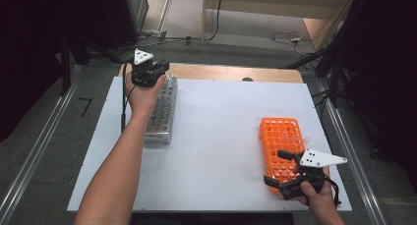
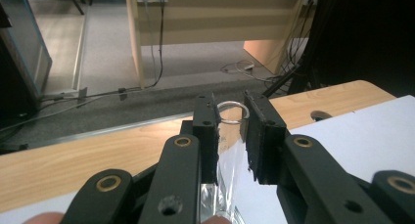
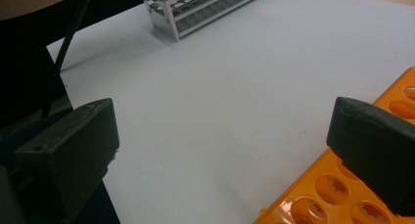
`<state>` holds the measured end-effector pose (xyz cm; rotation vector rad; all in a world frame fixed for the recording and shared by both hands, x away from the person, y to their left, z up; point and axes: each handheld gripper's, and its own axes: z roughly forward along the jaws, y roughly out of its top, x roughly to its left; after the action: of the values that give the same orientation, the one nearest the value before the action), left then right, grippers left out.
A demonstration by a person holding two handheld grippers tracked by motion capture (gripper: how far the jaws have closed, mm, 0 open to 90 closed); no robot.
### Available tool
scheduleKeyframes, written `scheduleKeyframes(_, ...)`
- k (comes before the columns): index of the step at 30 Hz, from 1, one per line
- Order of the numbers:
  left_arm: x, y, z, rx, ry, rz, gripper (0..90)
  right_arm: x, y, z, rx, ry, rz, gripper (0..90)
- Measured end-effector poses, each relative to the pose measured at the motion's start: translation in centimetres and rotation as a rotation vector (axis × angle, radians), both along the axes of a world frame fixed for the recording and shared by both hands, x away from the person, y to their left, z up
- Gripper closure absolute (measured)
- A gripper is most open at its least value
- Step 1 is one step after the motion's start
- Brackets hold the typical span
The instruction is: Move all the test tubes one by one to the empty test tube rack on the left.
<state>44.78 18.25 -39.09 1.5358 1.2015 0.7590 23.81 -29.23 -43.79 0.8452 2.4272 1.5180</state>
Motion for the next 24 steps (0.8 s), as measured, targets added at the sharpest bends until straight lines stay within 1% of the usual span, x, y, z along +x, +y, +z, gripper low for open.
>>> scheduleKeyframes(2,0.6,-0.1,-0.1,0.002,0.001,0.008,76.6,0.0,0.0,0.0,0.000,0.001,0.001,0.0)
scheduleKeyframes(4,1.0,-0.3,-0.2,0.018,0.002,0.015,76.6,0.0,0.0,0.0,0.001,0.002,0.003,0.0)
scheduleKeyframes(7,1.4,-0.6,-0.6,0.025,0.004,0.027,76.6,0.0,-0.1,0.0,0.002,0.002,0.006,0.0)
scheduleKeyframes(8,1.5,-0.6,-0.8,0.028,0.009,0.031,76.6,0.0,-0.1,0.0,0.002,0.002,0.007,0.0)
scheduleKeyframes(9,1.7,-0.6,-1.0,0.019,0.015,0.028,76.6,0.0,-0.1,0.0,0.002,0.001,0.007,0.0)
scheduleKeyframes(11,1.9,-0.7,-1.3,0.027,0.030,0.027,76.6,0.1,-0.1,0.0,0.004,0.003,0.009,0.0)
scheduleKeyframes(14,2.0,-1.1,-1.8,0.042,0.045,0.023,76.6,0.1,-0.1,0.0,0.012,0.004,0.007,0.0)
scheduleKeyframes(15,2.1,-1.1,-1.9,0.039,0.052,0.020,76.5,0.1,-0.2,0.0,0.012,0.004,0.004,0.0)
scheduleKeyframes(17,2.1,-1.2,-2.2,0.049,0.070,0.024,76.5,0.1,-0.2,0.0,0.012,0.001,0.005,0.0)
scheduleKeyframes(21,2.1,-1.3,-2.8,0.047,0.090,0.016,76.5,0.1,-0.3,0.1,0.013,0.000,0.005,0.0)
scheduleKeyframes(22,2.1,-1.3,-2.9,0.046,0.088,0.014,76.4,0.1,-0.3,0.1,0.010,-0.002,0.005,0.0)
scheduleKeyframes(24,2.1,-1.3,-3.0,0.048,0.100,0.015,76.3,0.1,-0.2,0.1,0.011,0.000,0.005,0.0)
